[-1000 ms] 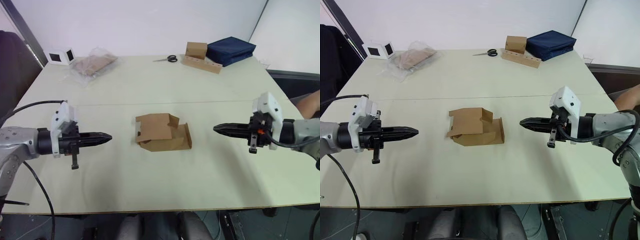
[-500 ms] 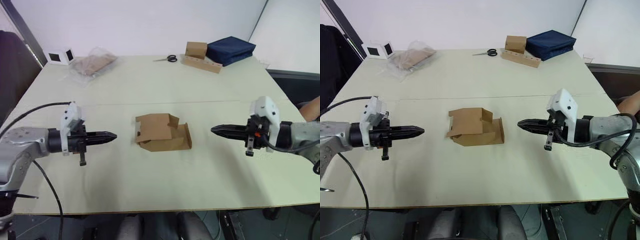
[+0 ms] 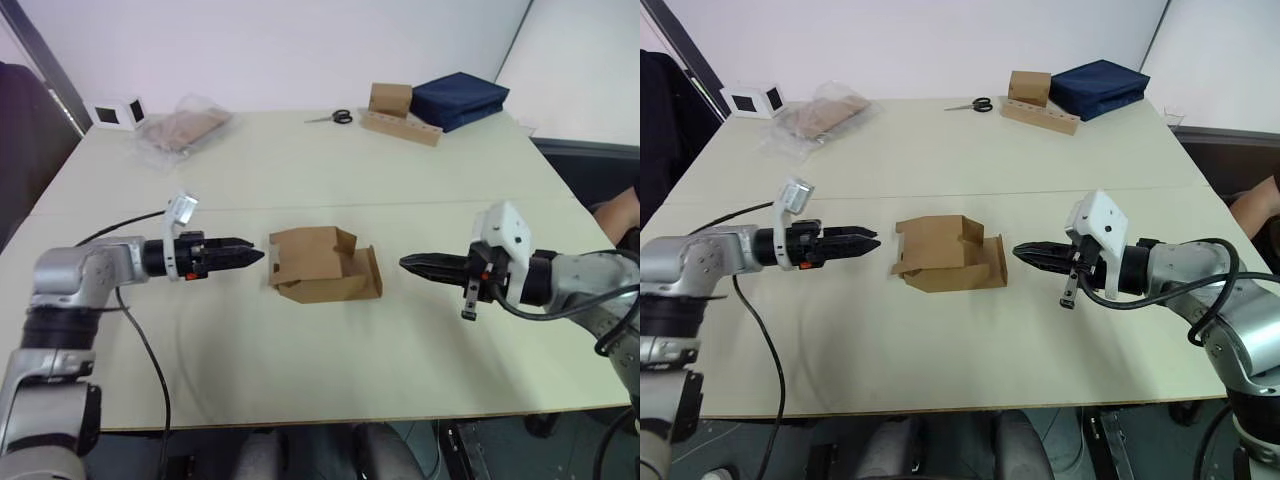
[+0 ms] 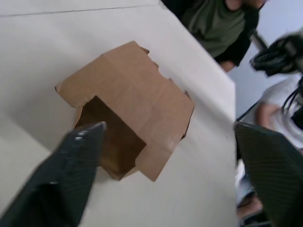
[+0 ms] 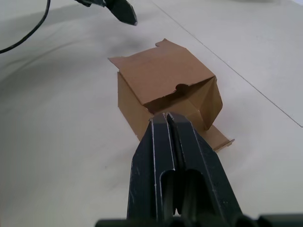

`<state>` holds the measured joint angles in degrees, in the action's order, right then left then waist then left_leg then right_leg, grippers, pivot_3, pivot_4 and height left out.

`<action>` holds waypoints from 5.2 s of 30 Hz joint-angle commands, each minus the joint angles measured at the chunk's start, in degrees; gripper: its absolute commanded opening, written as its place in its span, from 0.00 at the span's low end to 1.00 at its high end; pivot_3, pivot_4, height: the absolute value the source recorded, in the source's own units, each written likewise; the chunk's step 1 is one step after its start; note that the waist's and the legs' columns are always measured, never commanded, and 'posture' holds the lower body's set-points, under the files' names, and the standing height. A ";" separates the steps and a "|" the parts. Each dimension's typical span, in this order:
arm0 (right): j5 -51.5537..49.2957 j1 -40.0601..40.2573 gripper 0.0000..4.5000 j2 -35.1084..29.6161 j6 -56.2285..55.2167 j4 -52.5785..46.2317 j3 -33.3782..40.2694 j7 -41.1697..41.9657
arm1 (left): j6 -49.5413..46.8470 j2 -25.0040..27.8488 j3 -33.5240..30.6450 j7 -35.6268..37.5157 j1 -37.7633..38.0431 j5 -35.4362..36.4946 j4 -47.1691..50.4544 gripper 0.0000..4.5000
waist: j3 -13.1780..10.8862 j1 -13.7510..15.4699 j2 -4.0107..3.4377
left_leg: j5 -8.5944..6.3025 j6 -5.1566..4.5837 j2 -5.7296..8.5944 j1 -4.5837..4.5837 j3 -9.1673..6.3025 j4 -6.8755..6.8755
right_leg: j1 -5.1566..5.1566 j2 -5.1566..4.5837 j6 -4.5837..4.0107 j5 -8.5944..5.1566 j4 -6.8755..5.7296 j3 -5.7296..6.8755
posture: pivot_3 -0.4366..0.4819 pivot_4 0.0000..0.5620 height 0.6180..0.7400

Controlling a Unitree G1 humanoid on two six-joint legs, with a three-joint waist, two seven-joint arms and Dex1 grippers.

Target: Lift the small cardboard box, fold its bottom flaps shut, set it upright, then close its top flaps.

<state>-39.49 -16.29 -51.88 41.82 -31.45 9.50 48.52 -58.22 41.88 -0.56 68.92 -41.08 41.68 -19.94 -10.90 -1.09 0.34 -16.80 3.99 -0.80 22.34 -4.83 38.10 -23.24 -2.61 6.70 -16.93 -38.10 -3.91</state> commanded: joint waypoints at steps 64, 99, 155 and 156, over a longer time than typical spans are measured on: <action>-0.65 1.71 0.00 2.64 -1.20 -5.09 1.49 -9.46 | -6.92 -16.52 -2.79 2.56 -13.47 -6.53 -20.90 0.01 | -0.01 -0.02 0.05 | 0.01 0.02 0.04 0.05 -0.04 0.04 | -0.04 -0.02 0.01 0.00 -0.03 0.00 | 0.48 0.27 1.00; 13.05 -15.75 0.00 32.77 -12.26 8.00 -12.28 -24.73 | -0.29 -17.94 -8.71 -6.73 -3.78 6.37 13.82 0.01 | 0.01 -1.01 0.03 | 0.16 0.29 0.03 0.06 -0.06 -0.06 | -0.15 -0.05 0.00 0.01 -0.12 -0.02 | 0.48 0.27 1.00; 7.57 -1.88 0.00 24.54 -4.28 -5.44 0.51 -23.91 | -2.96 -17.15 -12.89 -13.30 -8.09 12.59 11.50 0.01 | 0.01 -1.38 0.03 | 0.15 0.27 0.03 0.06 -0.06 -0.11 | -0.15 -0.05 0.00 0.01 -0.10 -0.03 | 0.48 0.27 1.00; 7.56 -1.40 0.00 24.70 -4.29 -5.64 0.42 -24.32 | -3.01 -17.15 -12.91 -13.34 -8.15 12.67 11.49 0.01 | 0.01 -1.39 0.03 | 0.15 0.27 0.03 0.06 -0.07 -0.11 | -0.15 -0.05 0.00 0.01 -0.10 -0.03 | 0.48 0.27 1.00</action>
<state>-31.24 -17.61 -27.59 38.12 -34.25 8.62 25.16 -61.95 24.48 -12.25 55.52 -47.62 53.03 -9.01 -10.89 -2.48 0.37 -16.65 4.26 -0.76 22.40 -4.90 37.99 -23.39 -2.66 6.70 -16.92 -38.20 -3.94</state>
